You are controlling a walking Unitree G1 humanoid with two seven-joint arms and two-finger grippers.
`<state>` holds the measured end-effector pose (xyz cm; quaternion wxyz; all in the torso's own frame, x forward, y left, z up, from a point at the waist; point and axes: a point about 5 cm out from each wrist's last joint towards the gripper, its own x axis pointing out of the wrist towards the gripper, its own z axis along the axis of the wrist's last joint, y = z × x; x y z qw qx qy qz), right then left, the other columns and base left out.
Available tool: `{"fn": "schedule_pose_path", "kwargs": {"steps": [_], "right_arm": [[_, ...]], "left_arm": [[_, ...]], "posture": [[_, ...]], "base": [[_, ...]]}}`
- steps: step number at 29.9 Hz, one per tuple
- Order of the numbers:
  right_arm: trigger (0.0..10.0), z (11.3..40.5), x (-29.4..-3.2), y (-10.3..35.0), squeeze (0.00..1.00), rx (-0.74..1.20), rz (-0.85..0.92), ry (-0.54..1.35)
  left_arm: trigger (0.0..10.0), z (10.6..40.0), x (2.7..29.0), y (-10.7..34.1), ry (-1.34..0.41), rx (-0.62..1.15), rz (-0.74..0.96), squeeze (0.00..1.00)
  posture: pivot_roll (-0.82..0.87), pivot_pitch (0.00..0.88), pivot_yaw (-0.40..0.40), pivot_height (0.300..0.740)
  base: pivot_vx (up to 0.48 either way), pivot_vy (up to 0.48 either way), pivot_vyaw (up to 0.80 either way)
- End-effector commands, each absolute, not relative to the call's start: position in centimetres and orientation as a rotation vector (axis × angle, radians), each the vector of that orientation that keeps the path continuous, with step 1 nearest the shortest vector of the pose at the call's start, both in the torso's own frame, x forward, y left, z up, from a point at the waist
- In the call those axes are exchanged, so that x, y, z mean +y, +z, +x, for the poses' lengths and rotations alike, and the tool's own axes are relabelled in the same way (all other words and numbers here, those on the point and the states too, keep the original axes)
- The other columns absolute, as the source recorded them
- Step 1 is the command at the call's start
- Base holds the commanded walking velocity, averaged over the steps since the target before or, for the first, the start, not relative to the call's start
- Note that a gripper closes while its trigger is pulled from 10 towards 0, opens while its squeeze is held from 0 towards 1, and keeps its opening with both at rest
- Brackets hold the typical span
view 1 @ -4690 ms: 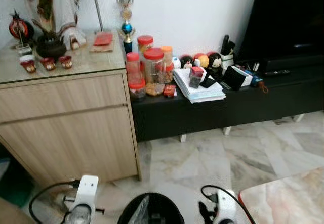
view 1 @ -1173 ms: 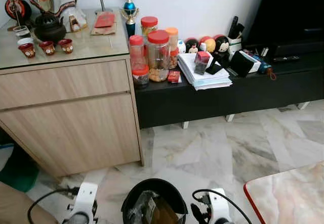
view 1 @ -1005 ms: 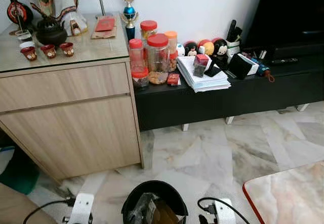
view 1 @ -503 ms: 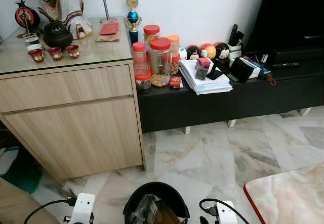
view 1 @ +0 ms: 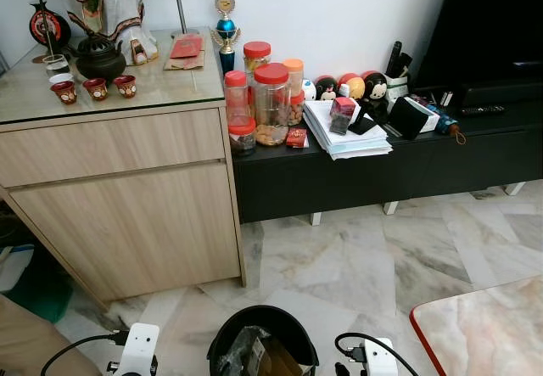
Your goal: Picking trash to rubbish bin
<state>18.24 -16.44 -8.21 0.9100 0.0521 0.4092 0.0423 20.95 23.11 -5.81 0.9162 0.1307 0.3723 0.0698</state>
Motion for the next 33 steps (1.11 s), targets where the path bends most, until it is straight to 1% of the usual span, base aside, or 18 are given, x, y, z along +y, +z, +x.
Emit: {"fn": "schedule_pose_path", "kwargs": {"steps": [1, 33], "right_arm": [[10.0, 17.98, -16.55, -8.33, 0.00, 0.847, 0.126, 0.069], [10.0, 17.98, -16.63, -8.29, 0.00, 0.834, 0.145, 0.059]], "left_arm": [[10.0, 20.93, 23.13, -5.82, 0.148, 0.766, 0.263, 0.00], [10.0, 21.39, 22.55, -5.67, 0.146, 0.746, 0.241, 0.00]], "posture": [[0.13, 0.023, -0.002, 0.740], [0.12, 0.030, -0.010, 0.740]], "base": [[-0.270, 0.000, 0.00], [-0.270, 0.000, 0.00]]}}
